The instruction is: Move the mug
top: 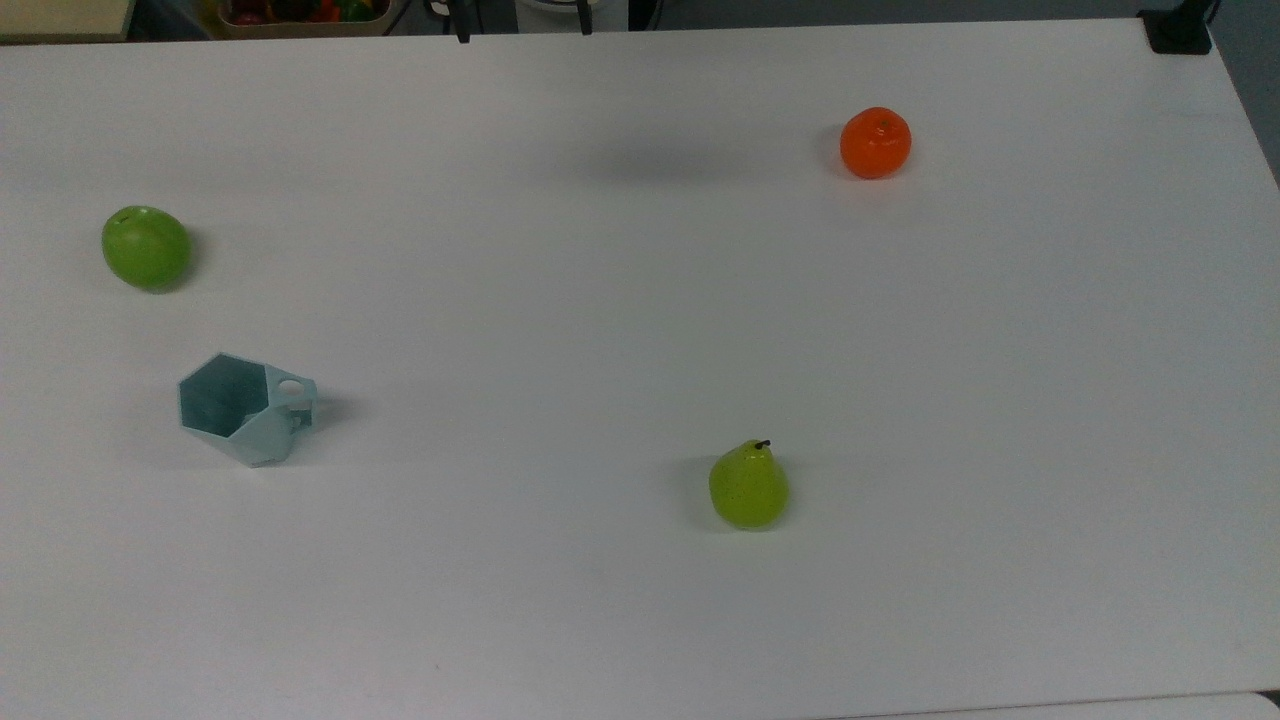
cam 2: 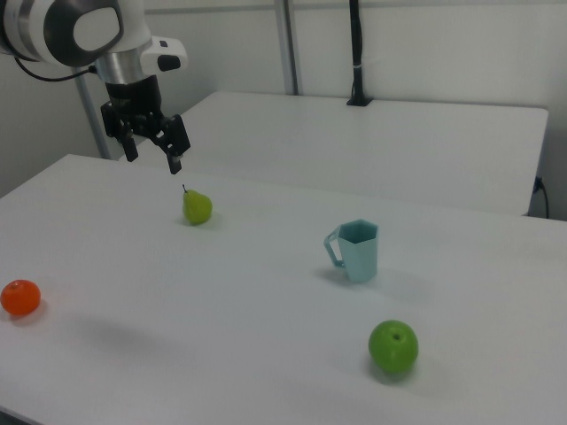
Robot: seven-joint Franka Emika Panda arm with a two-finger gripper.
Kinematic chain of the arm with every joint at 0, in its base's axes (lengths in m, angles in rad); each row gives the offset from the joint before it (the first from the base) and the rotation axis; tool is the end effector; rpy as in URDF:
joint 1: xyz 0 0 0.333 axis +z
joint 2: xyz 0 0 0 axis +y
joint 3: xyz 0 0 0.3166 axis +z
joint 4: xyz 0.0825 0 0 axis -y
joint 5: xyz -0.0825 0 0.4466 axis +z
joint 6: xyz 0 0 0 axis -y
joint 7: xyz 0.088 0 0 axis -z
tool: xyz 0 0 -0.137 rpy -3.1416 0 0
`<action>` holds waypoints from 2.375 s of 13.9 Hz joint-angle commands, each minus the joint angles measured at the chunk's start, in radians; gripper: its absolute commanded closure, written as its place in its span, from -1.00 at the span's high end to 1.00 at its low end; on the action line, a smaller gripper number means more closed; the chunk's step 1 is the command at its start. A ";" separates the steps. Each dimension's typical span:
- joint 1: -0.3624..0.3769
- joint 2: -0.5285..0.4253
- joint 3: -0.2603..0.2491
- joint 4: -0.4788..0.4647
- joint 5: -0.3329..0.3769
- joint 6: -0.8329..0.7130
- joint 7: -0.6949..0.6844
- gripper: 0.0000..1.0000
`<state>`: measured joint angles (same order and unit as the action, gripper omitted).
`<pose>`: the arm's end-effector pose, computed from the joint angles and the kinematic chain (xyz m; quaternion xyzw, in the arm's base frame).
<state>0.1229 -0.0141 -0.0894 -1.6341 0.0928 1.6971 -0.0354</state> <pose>0.6257 0.0322 0.5819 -0.9977 -0.0303 -0.0385 0.0468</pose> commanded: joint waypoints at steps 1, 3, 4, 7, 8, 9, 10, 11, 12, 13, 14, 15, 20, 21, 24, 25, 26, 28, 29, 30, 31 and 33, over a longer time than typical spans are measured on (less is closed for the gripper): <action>0.001 -0.037 0.008 -0.033 -0.022 0.000 -0.006 1.00; 0.000 -0.037 0.007 -0.032 -0.022 -0.008 0.011 1.00; -0.002 -0.035 0.005 -0.030 -0.022 -0.008 0.035 1.00; -0.002 -0.023 -0.001 -0.007 -0.022 -0.007 0.103 1.00; -0.002 -0.018 -0.001 0.000 -0.022 -0.005 0.120 1.00; -0.002 -0.007 -0.003 0.010 -0.022 -0.002 0.152 1.00; -0.002 0.003 -0.003 0.022 -0.024 0.001 0.201 1.00; -0.002 0.015 -0.003 0.036 -0.027 0.004 0.253 1.00; -0.002 0.029 -0.003 0.049 -0.041 0.007 0.300 1.00; -0.002 0.042 -0.003 0.059 -0.063 0.007 0.348 1.00; -0.002 0.049 -0.006 0.060 -0.079 0.013 0.400 1.00; -0.002 0.055 -0.015 0.060 -0.082 0.048 0.458 1.00; 0.047 0.129 -0.075 0.060 -0.114 0.190 0.702 1.00; 0.052 0.141 -0.085 0.060 -0.128 0.222 0.732 1.00; 0.055 0.172 -0.130 0.059 -0.131 0.349 0.843 0.97; 0.057 0.190 -0.139 0.059 -0.133 0.387 0.850 0.95; 0.055 0.210 -0.154 0.059 -0.131 0.416 0.851 0.92; 0.055 0.250 -0.180 0.057 -0.127 0.482 0.859 0.93; 0.054 0.272 -0.188 0.057 -0.127 0.516 0.871 0.94; 0.054 0.298 -0.191 0.057 -0.131 0.547 0.896 0.93; 0.050 0.319 -0.193 0.057 -0.133 0.576 0.908 0.92; 0.047 0.361 -0.207 0.054 -0.131 0.633 0.910 0.84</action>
<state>0.1515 0.2860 -0.2639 -1.5894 -0.0225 2.2537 0.8319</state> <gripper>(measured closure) 0.035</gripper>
